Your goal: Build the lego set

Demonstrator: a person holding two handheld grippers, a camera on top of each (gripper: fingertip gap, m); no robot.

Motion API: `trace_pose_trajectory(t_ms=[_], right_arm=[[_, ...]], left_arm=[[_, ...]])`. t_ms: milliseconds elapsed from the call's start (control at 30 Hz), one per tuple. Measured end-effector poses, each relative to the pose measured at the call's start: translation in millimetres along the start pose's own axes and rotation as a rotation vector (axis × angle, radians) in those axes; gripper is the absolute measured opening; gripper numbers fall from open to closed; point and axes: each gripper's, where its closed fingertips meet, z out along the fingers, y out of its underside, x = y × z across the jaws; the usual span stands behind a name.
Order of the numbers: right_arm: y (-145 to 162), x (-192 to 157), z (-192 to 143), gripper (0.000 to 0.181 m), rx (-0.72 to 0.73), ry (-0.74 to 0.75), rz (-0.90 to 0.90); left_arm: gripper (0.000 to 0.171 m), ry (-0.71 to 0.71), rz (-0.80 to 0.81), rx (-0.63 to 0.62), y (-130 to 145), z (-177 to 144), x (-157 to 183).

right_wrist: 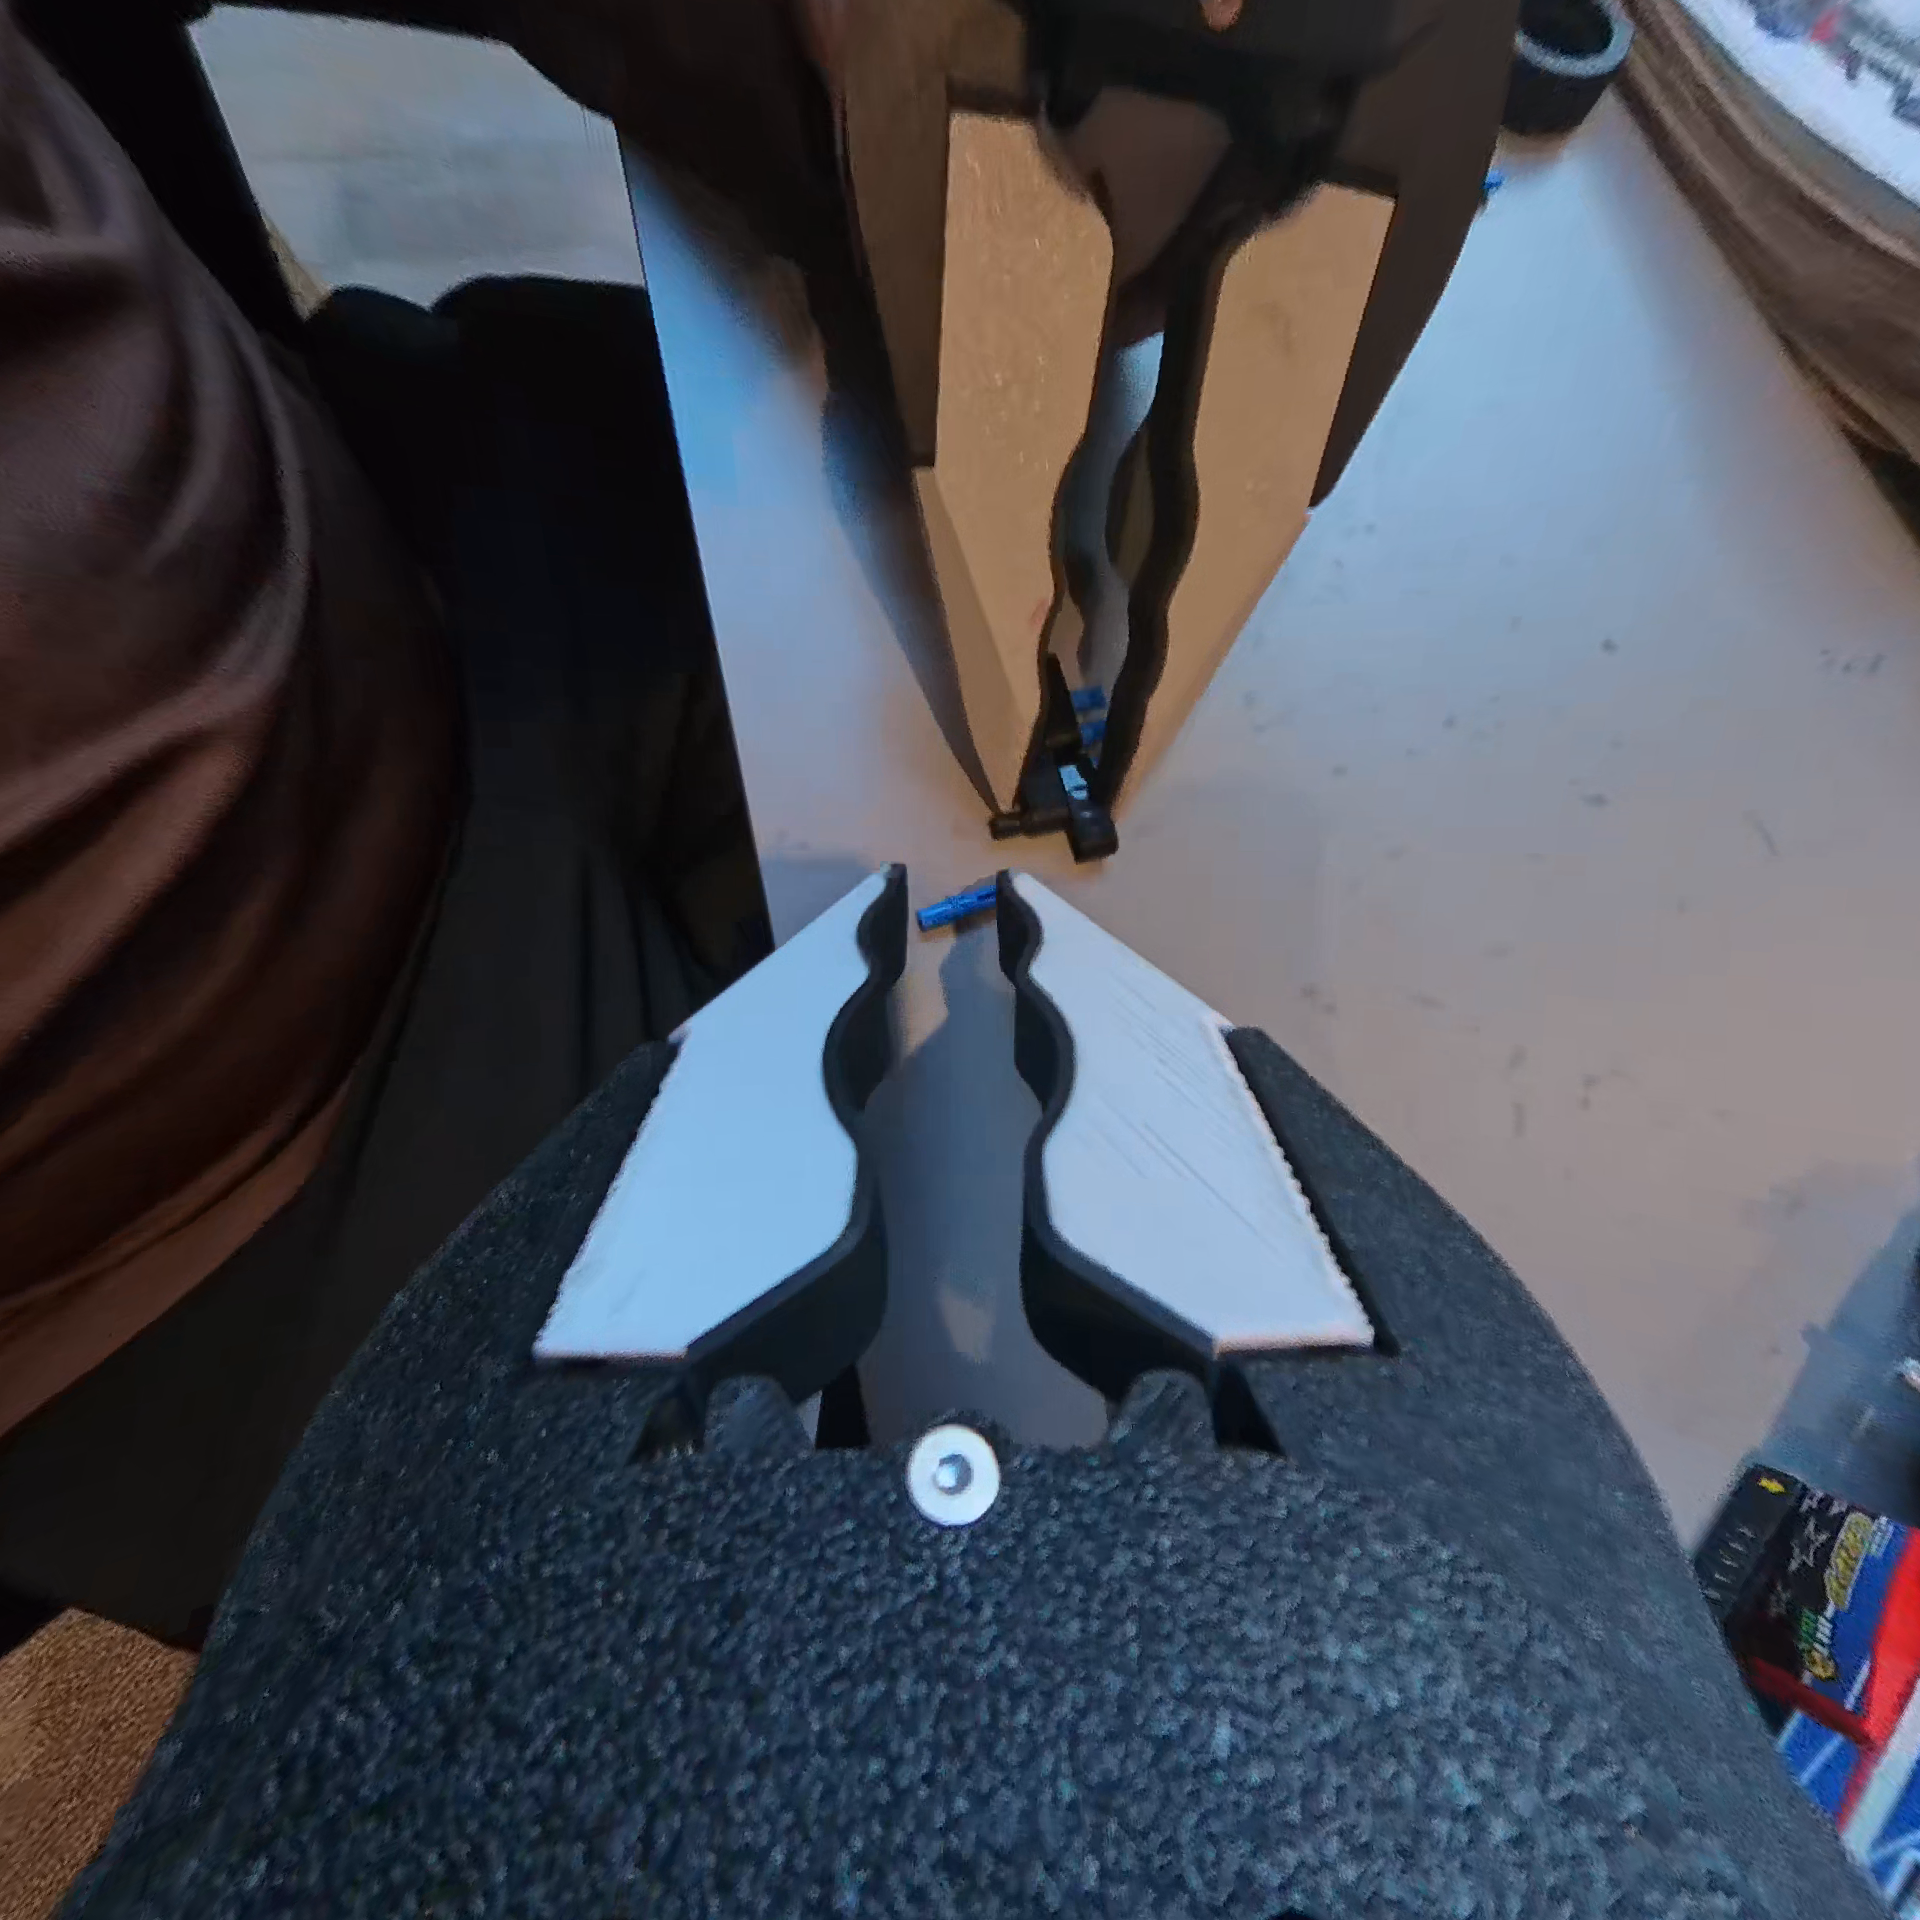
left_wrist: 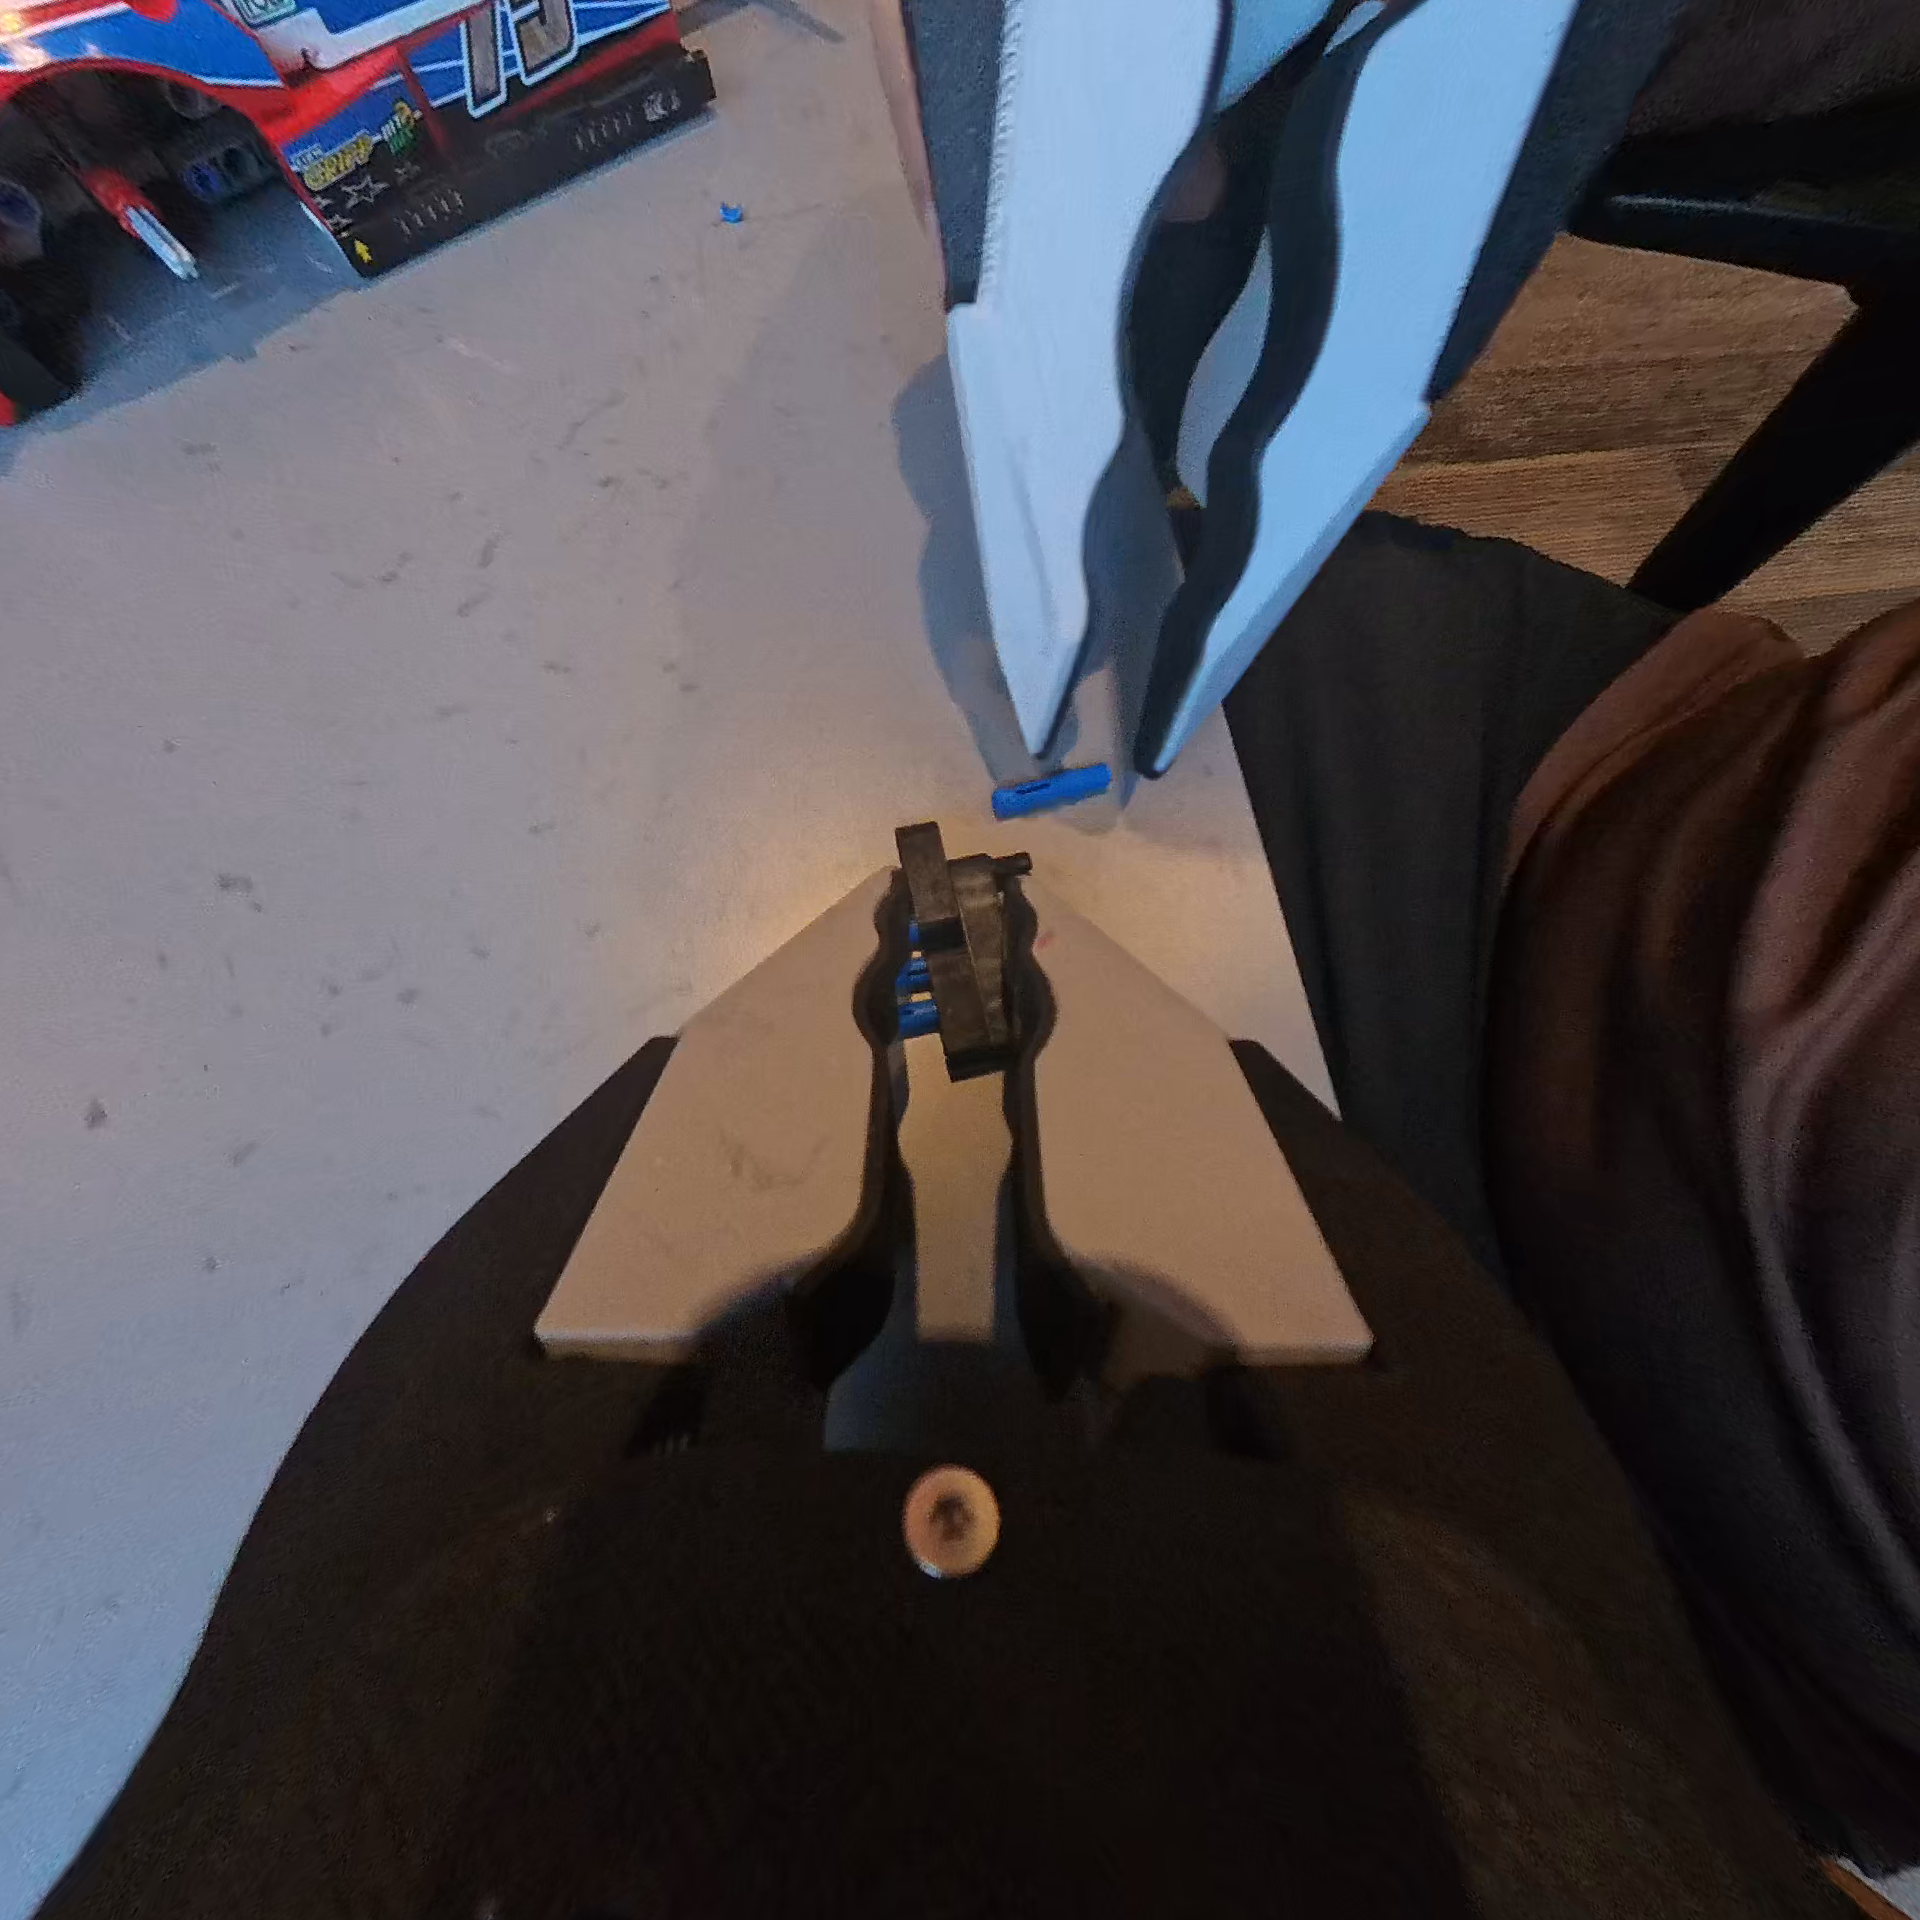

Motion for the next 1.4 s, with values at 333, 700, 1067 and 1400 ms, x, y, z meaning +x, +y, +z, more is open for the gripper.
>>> trace_pose_trajectory(t_ms=[333, 700, 1067, 1400], right_arm=[[2.5, -1.7, 1.1, 0.017, 0.014, -0.018, -0.019], [8.4, -3.5, 7.7, 0.012, -0.012, 0.0, -0.072], [4.6, -0.4, 11.7, 0.008, -0.008, 0.03, -0.102], [4.0, -0.4, 11.3, 0.007, -0.063, 0.132, -0.197]], left_arm=[[0.016, 0.004, 0.011, -0.001, -0.8, 1.7, 4.2], [0.015, 0.024, -0.015, 0.001, -1.0, 1.5, 4.1], [0.015, 0.026, -0.015, 0.001, -1.1, 1.5, 4.4], [0.015, 0.051, -0.027, 0.001, -1.0, 0.5, 6.1]])
